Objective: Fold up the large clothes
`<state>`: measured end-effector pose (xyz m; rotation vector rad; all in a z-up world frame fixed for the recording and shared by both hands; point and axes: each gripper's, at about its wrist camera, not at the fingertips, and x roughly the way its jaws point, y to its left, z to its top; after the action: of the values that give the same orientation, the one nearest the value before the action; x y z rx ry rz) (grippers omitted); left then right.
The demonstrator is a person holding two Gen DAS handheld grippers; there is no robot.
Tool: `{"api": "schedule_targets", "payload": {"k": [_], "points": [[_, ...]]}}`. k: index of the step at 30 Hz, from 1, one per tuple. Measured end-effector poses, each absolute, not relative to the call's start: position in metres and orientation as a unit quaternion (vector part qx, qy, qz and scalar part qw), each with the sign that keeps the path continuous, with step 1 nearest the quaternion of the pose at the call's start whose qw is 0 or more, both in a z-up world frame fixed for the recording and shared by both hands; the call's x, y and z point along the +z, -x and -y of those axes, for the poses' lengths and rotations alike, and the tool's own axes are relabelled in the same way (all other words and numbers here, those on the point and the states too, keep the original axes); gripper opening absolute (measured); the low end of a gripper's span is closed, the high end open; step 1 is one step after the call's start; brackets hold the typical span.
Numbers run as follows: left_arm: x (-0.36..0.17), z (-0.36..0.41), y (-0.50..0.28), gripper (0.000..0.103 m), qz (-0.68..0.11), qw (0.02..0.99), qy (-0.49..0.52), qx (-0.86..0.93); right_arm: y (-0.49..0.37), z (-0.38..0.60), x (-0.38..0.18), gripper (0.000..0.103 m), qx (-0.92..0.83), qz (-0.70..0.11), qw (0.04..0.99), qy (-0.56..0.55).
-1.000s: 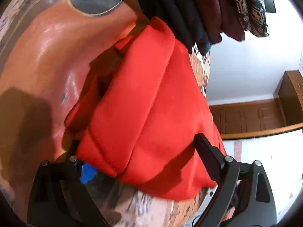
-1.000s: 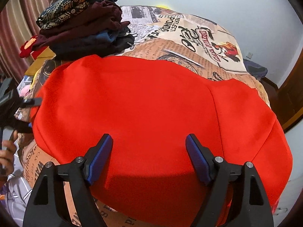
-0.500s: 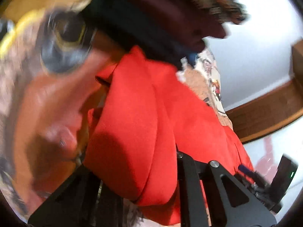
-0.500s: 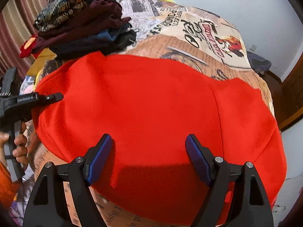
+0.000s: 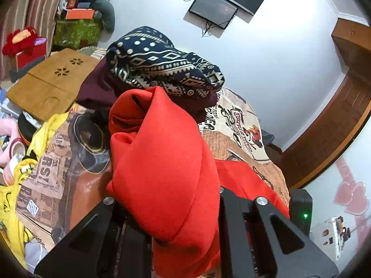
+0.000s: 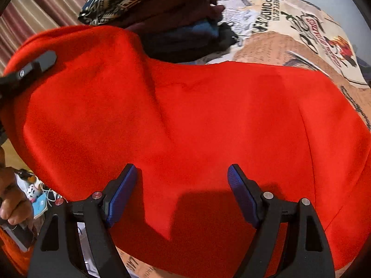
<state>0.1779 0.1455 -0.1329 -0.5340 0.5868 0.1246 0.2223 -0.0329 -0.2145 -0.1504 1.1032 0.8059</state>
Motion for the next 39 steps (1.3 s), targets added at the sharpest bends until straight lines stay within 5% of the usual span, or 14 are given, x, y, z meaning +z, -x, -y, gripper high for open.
{"api": "schedule_targets", "payload": {"k": [12,19,22,26,36,39], "points": [[-0.114,-0.008,-0.261,0.013,-0.306,0.935,0.177,-0.040,-0.225,0.171,-0.146,0.078,0.243,-0.406,0.880,0.042],[-0.185,0.102,-0.309,0.013,-0.440,0.883,0.097,-0.129,-0.226,0.250,-0.148,0.078,0.158,-0.420,0.893,0.021],[-0.203,0.119,-0.307,0.019,-0.465,0.875,0.040,-0.130,-0.226,0.263,-0.156,0.078,0.148,-0.436,0.887,0.008],[-0.191,0.113,-0.288,0.054,-0.457,0.872,0.036,-0.170,-0.218,0.266,-0.152,0.078,0.153,-0.433,0.888,0.006],[-0.121,0.024,-0.238,0.082,-0.358,0.928,0.023,-0.104,-0.210,0.224,-0.121,0.078,0.210,-0.386,0.898,0.014],[-0.136,-0.008,-0.243,0.082,-0.376,0.925,0.020,-0.056,-0.210,0.195,-0.115,0.078,0.229,-0.377,0.897,0.032]]}}
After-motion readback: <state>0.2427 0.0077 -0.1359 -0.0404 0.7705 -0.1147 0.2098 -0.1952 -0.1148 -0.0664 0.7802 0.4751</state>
